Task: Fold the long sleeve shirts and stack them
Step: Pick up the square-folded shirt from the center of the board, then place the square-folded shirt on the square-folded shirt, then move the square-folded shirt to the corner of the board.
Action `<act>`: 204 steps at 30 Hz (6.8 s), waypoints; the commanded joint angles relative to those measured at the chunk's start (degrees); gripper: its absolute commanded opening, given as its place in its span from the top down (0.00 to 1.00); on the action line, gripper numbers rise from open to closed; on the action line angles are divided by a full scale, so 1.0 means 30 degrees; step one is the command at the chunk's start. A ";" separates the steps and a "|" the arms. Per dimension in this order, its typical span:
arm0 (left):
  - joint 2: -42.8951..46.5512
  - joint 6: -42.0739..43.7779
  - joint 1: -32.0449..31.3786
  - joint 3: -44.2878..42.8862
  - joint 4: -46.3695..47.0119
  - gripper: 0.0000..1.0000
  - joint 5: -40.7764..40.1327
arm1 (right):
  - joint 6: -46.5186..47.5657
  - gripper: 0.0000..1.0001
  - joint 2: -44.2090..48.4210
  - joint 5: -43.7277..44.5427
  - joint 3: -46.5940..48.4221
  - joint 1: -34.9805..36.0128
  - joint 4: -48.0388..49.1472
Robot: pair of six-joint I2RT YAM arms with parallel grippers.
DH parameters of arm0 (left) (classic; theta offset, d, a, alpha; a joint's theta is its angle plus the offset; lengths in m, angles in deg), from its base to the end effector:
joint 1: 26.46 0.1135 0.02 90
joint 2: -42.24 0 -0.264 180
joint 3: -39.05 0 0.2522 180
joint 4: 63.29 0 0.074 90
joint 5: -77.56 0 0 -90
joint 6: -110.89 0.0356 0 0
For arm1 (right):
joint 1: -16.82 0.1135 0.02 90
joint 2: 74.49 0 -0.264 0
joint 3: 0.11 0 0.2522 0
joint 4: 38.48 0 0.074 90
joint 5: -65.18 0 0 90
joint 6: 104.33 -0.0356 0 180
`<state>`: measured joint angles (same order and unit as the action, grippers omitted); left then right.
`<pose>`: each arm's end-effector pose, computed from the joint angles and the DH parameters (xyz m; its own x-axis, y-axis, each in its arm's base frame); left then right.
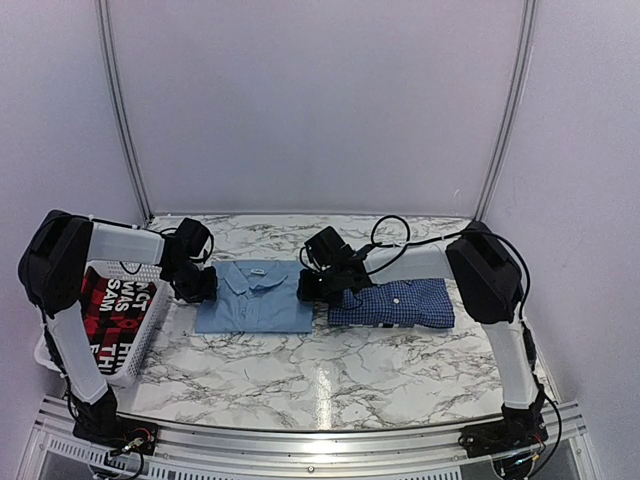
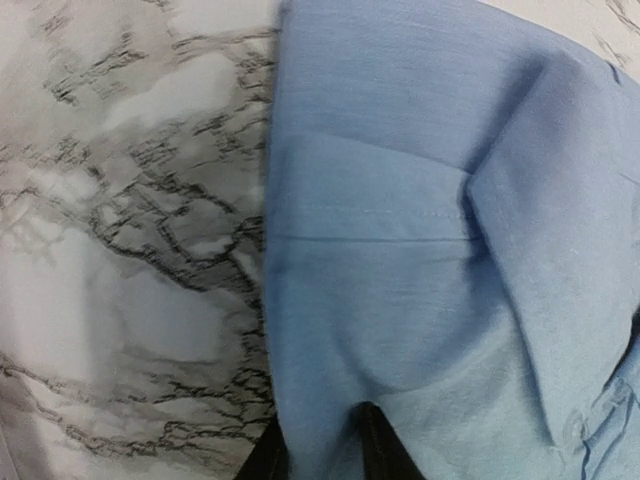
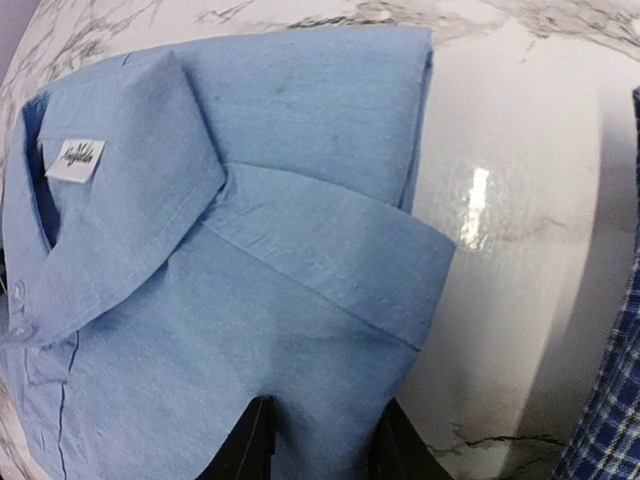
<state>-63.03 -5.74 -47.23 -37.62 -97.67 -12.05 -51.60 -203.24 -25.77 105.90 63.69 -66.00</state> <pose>0.3372 -0.1282 0.1498 -0.9048 -0.1362 -0.4034 -0.0538 0.9764 -0.2091 0.3331 0.3565 0.1376 -0.8646 -0.0373 -0.5010 -0.2681 0.8777 0.3973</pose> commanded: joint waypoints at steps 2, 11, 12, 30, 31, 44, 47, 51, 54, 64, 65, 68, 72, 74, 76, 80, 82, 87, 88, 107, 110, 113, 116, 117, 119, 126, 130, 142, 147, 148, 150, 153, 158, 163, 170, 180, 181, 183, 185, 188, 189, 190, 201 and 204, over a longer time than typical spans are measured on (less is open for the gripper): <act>-0.0911 -0.0905 -0.0223 -0.0122 -0.0011 0.94 0.0482 | -0.0242 0.80 -0.0682 0.0683 0.1157 0.0232 -0.0638; 0.1186 -0.1551 -0.0382 -0.1306 -0.0503 1.00 0.0483 | 0.0995 1.00 -0.0126 0.1803 0.3788 0.0311 -0.2802; 0.1413 -0.1614 -0.0434 -0.1625 -0.0699 1.00 0.0502 | 0.1175 1.00 0.0076 0.1953 0.4048 0.0288 -0.3064; 0.2368 -0.4013 -0.3200 -0.7961 -0.2008 1.00 0.1284 | 0.3731 1.00 0.4948 0.3685 0.4983 -0.1358 -0.7232; 0.2107 -0.4130 -0.3489 -0.8389 -0.2004 1.00 0.1382 | 0.3861 1.00 0.5434 0.3884 0.4490 -0.1518 -0.7247; -0.4347 -0.5996 -0.7932 -1.4930 -0.0689 1.00 0.1276 | 0.4904 1.00 1.2124 0.5543 -0.4017 -0.5925 -0.6978; -0.6129 -0.6394 -0.8751 -1.6670 -0.0400 1.00 0.1356 | 0.5376 1.00 1.3313 0.5433 -0.5443 -0.7332 -0.6801; -0.7986 -0.6962 -0.9349 -1.8611 -0.0162 1.00 0.1337 | 0.5804 1.00 1.3939 0.5094 -0.6717 -0.8663 -0.6517; -0.8839 -0.7235 -0.9495 -1.9133 0.0092 1.00 0.1227 | 0.5997 1.00 1.3924 0.4466 -0.7426 -0.9428 -0.5985; -1.0326 -0.7268 -0.9354 -1.8610 0.0332 1.00 0.1085 | 0.6112 0.99 1.2845 0.4698 -0.8333 -1.0229 -0.5221; -1.0389 -0.7229 -0.9288 -1.8469 0.0329 1.00 0.1075 | 0.6114 0.94 1.2808 0.4731 -0.8432 -1.0299 -0.5136; -1.0401 -0.7150 -0.9192 -1.7954 0.0336 1.00 0.0876 | 0.6236 0.82 1.2639 0.4860 -0.8716 -1.0498 -0.5024; -1.0622 -0.7086 -0.9135 -1.7806 0.0308 0.92 0.0890 | 0.6328 0.58 1.2786 0.4845 -0.9037 -1.0784 -0.4921; -1.0676 -0.7015 -0.9130 -1.7755 0.0261 0.72 0.0813 | 0.6363 0.47 1.3187 0.4647 -0.9003 -1.0797 -0.5048; -1.0429 -0.6840 -0.9146 -1.7659 0.0251 0.64 0.0543 | 0.6486 0.35 1.3756 0.4254 -0.8968 -1.0754 -0.5224; -0.9558 -0.6476 -0.8954 -1.7285 0.0056 0.43 -0.0251 | 0.6389 0.22 1.5272 0.3990 -0.9478 -1.0547 -0.5598; -0.8937 -0.6304 -0.8805 -1.6975 0.0019 0.34 -0.0787 | 0.6187 0.19 1.6256 0.3850 -1.0068 -1.0121 -0.5629; -0.7109 -0.5776 -0.8275 -1.5660 0.0018 0.01 -0.1566 | 0.4776 0.14 1.8552 0.5290 -1.1883 -0.7623 -0.6301; -0.6757 -0.5636 -0.8181 -1.5424 -0.0004 0.01 -0.1640 | 0.4232 0.13 1.9011 0.5509 -1.2285 -0.7146 -0.6340; -0.2316 -0.4847 -0.7089 -1.0544 0.0228 0.01 -0.2061 | 0.1846 0.01 2.3722 0.1553 -1.7500 -1.0652 -0.3701; -0.2044 -0.4786 -0.7050 -1.0124 0.0335 0.01 -0.1974 | 0.1725 0.01 2.3126 -0.1839 -1.8255 -1.3277 -0.1366; -0.1919 -0.4822 -0.6999 -0.9823 0.0525 0.01 -0.1790 | 0.1339 0.01 2.1385 -0.4337 -1.8671 -1.4702 0.1230; -0.1762 -0.4784 -0.6973 -0.9581 0.0590 0.01 -0.1659 | 0.0969 0.02 1.9255 -0.6380 -1.8972 -1.5950 0.4068; -0.1632 -0.4765 -0.6989 -0.9464 0.0643 0.01 -0.1634 | 0.0937 0.01 1.8579 -0.6896 -1.9060 -1.6427 0.5060; -0.1344 -0.4684 -0.6958 -0.9146 0.0734 0.01 -0.1635 | 0.0950 0.01 1.7324 -0.7996 -1.9221 -1.7053 0.6732; -0.0220 -0.4606 -0.6702 -0.7685 0.0946 0.01 -0.1543 | 0.0759 0.01 1.3900 -1.0786 -1.8476 -1.7294 0.9405; 0.0177 -0.4663 -0.6589 -0.7126 0.1123 0.01 -0.1434 | 0.0245 0.01 1.3539 -1.1092 -1.8923 -1.7196 0.9857; 0.0892 -0.4559 -0.6321 -0.6362 0.1292 0.01 -0.1093 | -0.0466 0.02 1.1597 -1.1836 -1.8926 -1.5729 1.1112; 0.1280 -0.4531 -0.6129 -0.5963 0.1331 0.01 -0.0979 | -0.1285 0.01 1.1774 -1.1626 -1.9062 -1.4221 1.1380; 0.1374 -0.4528 -0.6092 -0.5888 0.1322 0.01 -0.0977 | -0.1641 0.02 1.1861 -1.1595 -1.9163 -1.3944 1.1577; 0.1618 -0.4537 -0.5963 -0.5745 0.1337 0.01 -0.0977 | -0.2607 0.02 1.2043 -1.1347 -1.9430 -1.3297 1.1997; 0.2101 -0.4461 -0.5731 -0.5425 0.1347 0.01 -0.0911 | -0.3799 0.01 1.2238 -1.0205 -1.9506 -1.1836 1.2486; 0.3237 -0.4334 -0.5182 -0.4640 0.1337 0.01 -0.0834 | -0.5928 0.01 1.0906 -0.8368 -1.8461 -0.8835 1.3690; 0.4739 -0.4147 -0.4655 -0.3433 0.1312 0.01 -0.0634 | -0.7837 0.02 0.8342 -0.7408 -1.6355 -0.6572 1.5538; 0.7197 -0.3727 -0.3287 -0.1363 0.1071 0.01 -0.0187 | -0.9003 0.01 0.3206 -0.7390 -1.0837 -0.4896 1.6088; 0.9721 -0.2973 -0.1704 0.0114 0.0137 0.01 0.1000 | -0.9489 0.01 -0.4193 -0.7776 0.0641 -0.3467 1.4061; 0.9938 -0.2891 -0.1533 0.0175 0.0070 0.01 0.1127 | -0.9437 0.02 -0.4907 -0.7843 0.1845 -0.3411 1.3743; 1.0182 -0.2792 -0.1236 0.0293 -0.0114 0.01 0.1280 | -0.9456 0.01 -0.6290 -0.7987 0.4090 -0.3294 1.3488; 1.0223 -0.2713 -0.1022 0.0411 -0.0204 0.01 0.1565 | -0.9409 0.01 -0.7809 -0.8218 0.6562 -0.3247 1.2998; 1.0180 -0.2580 -0.0850 0.0491 -0.0303 0.01 0.1667 | -0.9379 0.01 -1.0240 -0.8624 1.0855 -0.3161 1.2300; 1.0100 -0.2578 -0.0750 0.0493 -0.0304 0.01 0.1796 | -0.9434 0.01 -1.1353 -0.8769 1.2310 -0.3146 1.2014; 1.0035 -0.2600 -0.0743 0.0493 -0.0307 0.01 0.1878 | -0.9540 0.02 -1.2149 -0.8853 1.3569 -0.3122 1.1989; 0.6721 -0.3804 -0.0717 0.1125 0.2208 0.01 0.2641 | -0.7800 0.01 -1.0852 -0.8494 1.2458 -0.3503 1.0943; 0.4933 -0.4563 -0.0694 0.1365 0.4229 0.01 0.3174 | -0.6921 0.02 -0.8479 -0.7744 0.9496 -0.3960 1.0508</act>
<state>-42.83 -16.49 -49.68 -34.89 -92.69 -4.86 -77.20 -235.63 -51.08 142.36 53.07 -28.21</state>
